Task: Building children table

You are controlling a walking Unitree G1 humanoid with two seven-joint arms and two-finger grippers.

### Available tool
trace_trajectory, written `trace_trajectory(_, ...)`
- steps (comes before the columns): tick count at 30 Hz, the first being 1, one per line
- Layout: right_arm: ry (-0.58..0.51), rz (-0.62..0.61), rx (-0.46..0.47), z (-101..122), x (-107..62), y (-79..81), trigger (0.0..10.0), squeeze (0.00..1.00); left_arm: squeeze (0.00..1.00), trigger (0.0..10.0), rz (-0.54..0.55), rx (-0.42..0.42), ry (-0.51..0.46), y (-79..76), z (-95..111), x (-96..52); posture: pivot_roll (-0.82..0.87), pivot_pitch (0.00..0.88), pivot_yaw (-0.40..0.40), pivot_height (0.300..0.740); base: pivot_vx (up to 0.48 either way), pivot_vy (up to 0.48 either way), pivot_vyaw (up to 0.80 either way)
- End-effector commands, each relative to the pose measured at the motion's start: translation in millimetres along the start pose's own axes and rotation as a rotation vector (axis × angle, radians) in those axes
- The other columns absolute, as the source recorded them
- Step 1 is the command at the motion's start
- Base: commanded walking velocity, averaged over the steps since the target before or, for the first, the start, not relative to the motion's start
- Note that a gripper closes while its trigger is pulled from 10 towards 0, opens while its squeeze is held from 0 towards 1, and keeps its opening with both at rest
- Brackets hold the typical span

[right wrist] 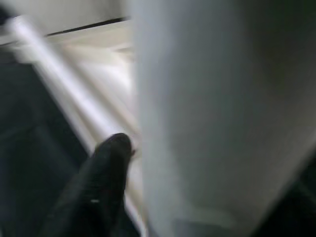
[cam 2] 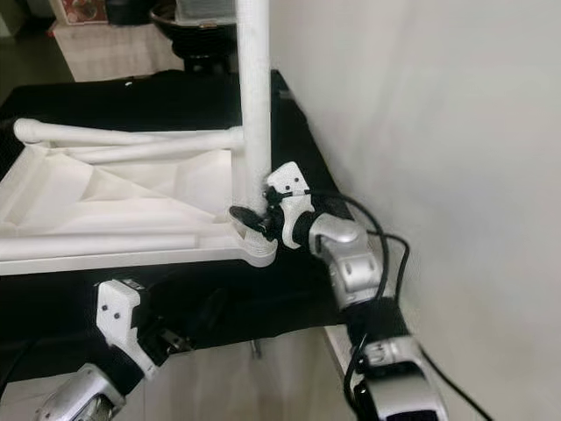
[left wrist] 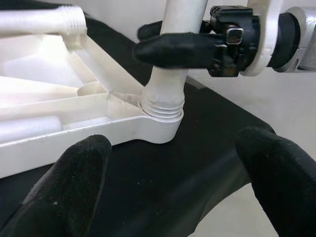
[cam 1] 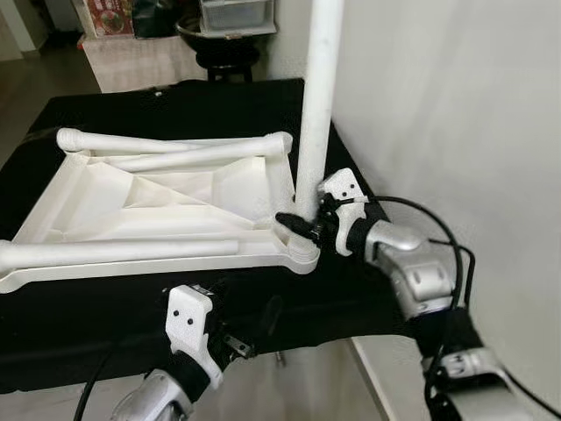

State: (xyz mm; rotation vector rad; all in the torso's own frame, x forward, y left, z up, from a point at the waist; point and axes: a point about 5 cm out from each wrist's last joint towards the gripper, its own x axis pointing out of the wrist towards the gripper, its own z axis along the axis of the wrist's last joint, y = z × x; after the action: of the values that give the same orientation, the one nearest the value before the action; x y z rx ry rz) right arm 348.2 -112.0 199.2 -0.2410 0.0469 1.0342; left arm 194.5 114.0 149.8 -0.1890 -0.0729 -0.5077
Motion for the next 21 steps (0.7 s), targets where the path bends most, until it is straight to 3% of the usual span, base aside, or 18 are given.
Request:
trace_trajectory(1,-0.009,0.115,-0.030,1.9,7.0,9.5,10.0,1.00,0.00,10.0,0.005,-0.016,0.021,0.1,-4.0,-2.3,0.01,0.124,-0.045,0.740,0.000,0.000,0.00)
trace_trajectory(5,-0.025,0.179,-0.068,11.9,2.1,1.6,10.0,1.00,0.00,10.0,0.001,-0.021,0.018,-0.1,-4.3,-2.2,0.01,0.124,-0.045,0.740,0.000,0.000,0.00)
trace_trajectory(6,-0.039,0.210,-0.056,15.0,2.2,-1.1,10.0,0.00,0.00,10.0,-0.002,-0.022,0.017,-0.2,-4.5,-1.9,0.02,0.122,-0.048,0.740,0.000,0.000,0.00)
trace_trajectory(14,-0.067,0.360,-0.026,21.1,2.2,-2.5,10.0,0.00,0.00,10.0,-0.007,-0.022,0.019,-0.8,-5.8,-1.9,0.02,0.115,-0.040,0.740,0.000,0.000,0.00)
trace_trajectory(16,-0.085,0.439,-0.010,22.9,4.3,0.9,0.0,0.00,0.00,10.0,-0.012,-0.023,0.024,-1.2,-6.7,-1.9,0.02,0.111,-0.035,0.740,0.000,0.000,0.00)
trace_trajectory(21,-0.085,0.459,0.004,18.6,1.8,0.4,0.0,0.00,0.00,10.0,-0.016,-0.025,0.028,-1.8,-7.4,-2.2,0.02,0.107,-0.031,0.740,0.000,0.000,0.00)
